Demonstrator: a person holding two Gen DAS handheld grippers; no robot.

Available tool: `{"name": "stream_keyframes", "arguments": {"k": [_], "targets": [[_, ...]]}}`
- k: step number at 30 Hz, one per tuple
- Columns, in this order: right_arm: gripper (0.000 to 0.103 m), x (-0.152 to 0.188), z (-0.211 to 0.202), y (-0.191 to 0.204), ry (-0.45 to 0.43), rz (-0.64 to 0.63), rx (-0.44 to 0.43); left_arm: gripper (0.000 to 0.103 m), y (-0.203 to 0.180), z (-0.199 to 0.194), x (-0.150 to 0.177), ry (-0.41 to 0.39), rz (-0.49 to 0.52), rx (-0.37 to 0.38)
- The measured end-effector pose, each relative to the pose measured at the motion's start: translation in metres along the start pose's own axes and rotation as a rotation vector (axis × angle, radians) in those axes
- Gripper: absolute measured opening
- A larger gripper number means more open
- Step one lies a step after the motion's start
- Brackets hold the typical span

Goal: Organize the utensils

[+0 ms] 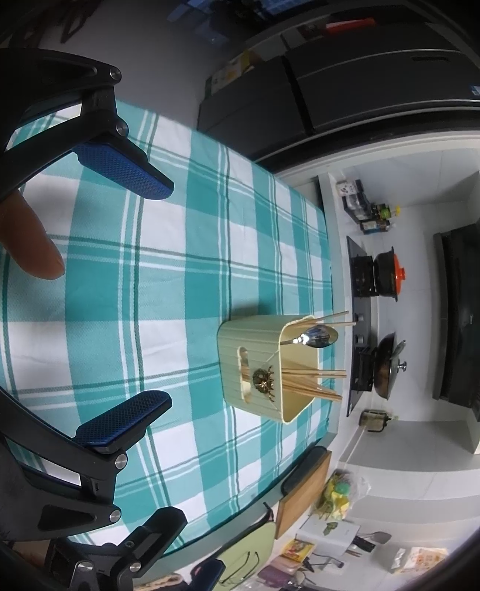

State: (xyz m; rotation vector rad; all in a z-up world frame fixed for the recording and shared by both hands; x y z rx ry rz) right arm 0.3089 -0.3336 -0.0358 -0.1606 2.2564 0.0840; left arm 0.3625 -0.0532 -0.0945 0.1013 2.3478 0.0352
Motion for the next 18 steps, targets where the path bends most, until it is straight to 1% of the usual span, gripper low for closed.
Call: {"name": "stream_keyframes", "arguments": {"k": [12, 18], "targets": [[0.103, 0.0032, -0.0007, -0.0002, -0.001, -0.002, 0.003, 0.103, 0.004, 0.0049, 0.0019, 0.024, -0.034, 0.028], [0.103, 0.0054, -0.0007, -0.0041, 0.004, 0.006, 0.007, 0.103, 0.001, -0.0032, 0.0032, -0.014, -0.023, 0.036]]}}
Point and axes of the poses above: each gripper's, at about its wrist camera, not at the fingertips, and z roughly the way its jaws point, y to its left, x to its underside, the point moved 5 cm from there along z, roughly the way its jaws point, and after that the axes turned 2 degrees about y, right-handed, at the moved point
